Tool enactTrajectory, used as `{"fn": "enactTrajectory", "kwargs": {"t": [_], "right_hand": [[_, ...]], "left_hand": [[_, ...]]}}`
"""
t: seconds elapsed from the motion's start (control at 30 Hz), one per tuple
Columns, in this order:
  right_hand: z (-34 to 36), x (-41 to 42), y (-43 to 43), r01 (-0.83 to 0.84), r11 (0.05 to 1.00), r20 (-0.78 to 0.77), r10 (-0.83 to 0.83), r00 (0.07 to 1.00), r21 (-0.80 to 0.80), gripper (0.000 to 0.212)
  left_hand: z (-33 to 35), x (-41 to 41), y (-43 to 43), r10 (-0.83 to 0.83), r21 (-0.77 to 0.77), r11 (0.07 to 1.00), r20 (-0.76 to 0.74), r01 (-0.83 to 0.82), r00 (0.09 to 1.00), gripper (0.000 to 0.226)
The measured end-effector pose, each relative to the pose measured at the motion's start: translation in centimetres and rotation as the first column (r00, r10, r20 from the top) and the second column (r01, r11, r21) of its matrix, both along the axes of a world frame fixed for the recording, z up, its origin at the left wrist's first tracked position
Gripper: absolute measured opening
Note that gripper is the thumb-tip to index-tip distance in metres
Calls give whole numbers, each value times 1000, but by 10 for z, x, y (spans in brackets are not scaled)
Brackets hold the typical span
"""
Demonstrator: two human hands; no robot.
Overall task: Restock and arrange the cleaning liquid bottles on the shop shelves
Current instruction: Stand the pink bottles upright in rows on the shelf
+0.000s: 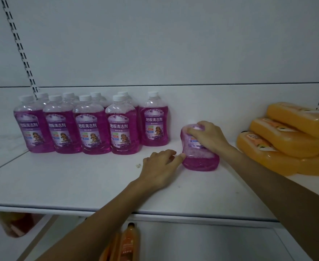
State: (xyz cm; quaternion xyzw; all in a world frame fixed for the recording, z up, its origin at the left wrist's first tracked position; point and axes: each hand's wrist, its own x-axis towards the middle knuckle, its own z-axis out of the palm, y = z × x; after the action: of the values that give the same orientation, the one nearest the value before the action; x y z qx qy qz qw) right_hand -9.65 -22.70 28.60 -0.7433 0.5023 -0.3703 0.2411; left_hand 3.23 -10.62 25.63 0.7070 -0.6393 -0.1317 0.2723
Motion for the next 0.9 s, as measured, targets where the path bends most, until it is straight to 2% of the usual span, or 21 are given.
{"fn": "enactTrajectory", "kwargs": {"t": [0.07, 0.13, 0.17, 0.23, 0.3, 0.4, 0.5, 0.57, 0.6, 0.67, 0.7, 0.77, 0.8, 0.9], "right_hand": [[2, 0, 7, 13, 993, 56, -7, 998, -119, 44], [3, 1, 17, 21, 977, 134, 7, 991, -211, 48], [2, 2, 23, 23, 968, 174, 21, 985, -250, 50], [1, 9, 36, 29, 949, 250, 53, 967, -313, 55], [-2, 17, 49, 21, 926, 290, 97, 952, -378, 61], [-3, 24, 63, -59, 901, 259, 186, 948, -430, 81], [7, 20, 74, -273, 892, 190, 357, 914, -361, 105], [15, 17, 79, -416, 860, 94, 460, 883, -296, 108], [16, 17, 81, -437, 850, 27, 465, 885, -293, 109], [19, 22, 84, -395, 859, -72, 394, 916, -326, 110], [21, 25, 85, -364, 868, -96, 353, 931, -337, 110], [25, 32, 85, -331, 892, -94, 318, 943, -309, 108], [28, 36, 84, -322, 905, -75, 313, 947, -279, 107], [30, 48, 76, -290, 925, -58, 285, 957, -245, 105]], "left_hand": [[2, -2, 2, -21, 6, 1000, -32, 22, 999, 68], [4, -4, 4, -62, 3, 998, -96, 62, 993, 61], [5, -6, 5, -95, -18, 995, -195, 93, 976, 59], [5, -10, 9, -157, -80, 987, -437, 136, 886, 56], [5, -11, 12, -182, -131, 982, -487, 135, 854, 63], [3, 1, 16, -195, -173, 976, -428, 132, 883, 73], [2, 22, 23, -209, -217, 966, -349, 138, 914, 73], [0, 33, 26, -197, -235, 964, -303, 127, 932, 73], [-2, 36, 28, -187, -239, 964, -293, 118, 937, 73], [-5, 40, 30, -124, -237, 969, -190, 77, 974, 71], [-7, 43, 31, -56, -214, 976, -56, 43, 997, 70], [-10, 52, 35, 65, -131, 991, 236, -34, 970, 67], [-11, 56, 38, 72, -82, 995, 307, -49, 949, 64], [-11, 60, 43, 71, -32, 997, 365, -64, 928, 58]]}}
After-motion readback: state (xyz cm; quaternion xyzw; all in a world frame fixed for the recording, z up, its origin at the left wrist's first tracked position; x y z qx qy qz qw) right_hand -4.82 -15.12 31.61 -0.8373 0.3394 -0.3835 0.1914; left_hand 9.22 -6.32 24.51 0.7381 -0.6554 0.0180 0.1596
